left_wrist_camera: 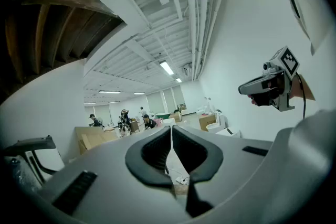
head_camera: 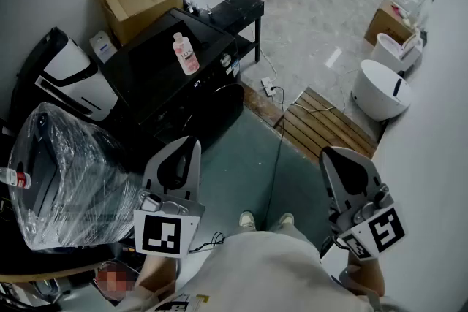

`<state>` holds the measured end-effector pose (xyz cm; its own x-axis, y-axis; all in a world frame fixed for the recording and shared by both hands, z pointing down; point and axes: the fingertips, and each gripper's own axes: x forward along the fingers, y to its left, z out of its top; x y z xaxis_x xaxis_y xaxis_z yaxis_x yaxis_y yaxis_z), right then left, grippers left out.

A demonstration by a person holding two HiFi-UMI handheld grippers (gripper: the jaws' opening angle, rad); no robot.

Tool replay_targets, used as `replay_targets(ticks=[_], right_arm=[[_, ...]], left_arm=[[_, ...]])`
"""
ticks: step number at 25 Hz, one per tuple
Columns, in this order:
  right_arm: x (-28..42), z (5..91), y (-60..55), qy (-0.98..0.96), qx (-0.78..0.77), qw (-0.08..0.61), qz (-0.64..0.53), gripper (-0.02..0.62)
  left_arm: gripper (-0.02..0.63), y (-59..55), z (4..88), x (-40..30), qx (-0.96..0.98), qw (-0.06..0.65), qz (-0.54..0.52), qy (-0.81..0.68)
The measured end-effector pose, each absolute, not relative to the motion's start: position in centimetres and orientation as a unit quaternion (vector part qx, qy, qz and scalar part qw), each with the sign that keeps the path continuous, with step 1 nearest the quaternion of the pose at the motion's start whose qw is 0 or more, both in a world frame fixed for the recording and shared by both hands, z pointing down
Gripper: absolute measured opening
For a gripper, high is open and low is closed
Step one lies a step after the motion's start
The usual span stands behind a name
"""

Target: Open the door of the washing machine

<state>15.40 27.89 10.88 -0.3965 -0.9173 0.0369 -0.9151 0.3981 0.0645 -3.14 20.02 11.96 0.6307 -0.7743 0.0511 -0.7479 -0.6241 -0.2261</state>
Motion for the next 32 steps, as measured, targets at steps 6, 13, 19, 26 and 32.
replay_targets(ticks=[6, 13, 19, 26, 32], right_arm=[[14.9, 11.4, 27.6, -0.833, 0.553, 0.018, 0.001, 0.028], [13.2, 11.7, 27.6, -0.833, 0.553, 0.026, 0.002, 0.028], [11.5, 12.0, 27.8, -0.84, 0.543, 0.012, -0.004, 0.028], [13.1, 13.4, 27.0, -0.833, 0.553, 0.025, 0.0, 0.028], [14.3, 14.6, 23.5, -0.849, 0.527, 0.034, -0.013, 0.028]], left_arm=[[0.028, 19.9, 12.5, -3.7, -0.899, 0.09, -0.074, 0.421], [0.028, 19.7, 12.9, -5.2, -0.9, 0.083, -0.071, 0.421], [0.028, 19.1, 13.8, -5.8, -0.903, 0.079, -0.079, 0.415], [0.028, 18.1, 14.1, -4.6, -0.906, 0.086, -0.056, 0.411], [0.028, 16.4, 15.4, -3.7, -0.892, 0.095, -0.06, 0.437]])
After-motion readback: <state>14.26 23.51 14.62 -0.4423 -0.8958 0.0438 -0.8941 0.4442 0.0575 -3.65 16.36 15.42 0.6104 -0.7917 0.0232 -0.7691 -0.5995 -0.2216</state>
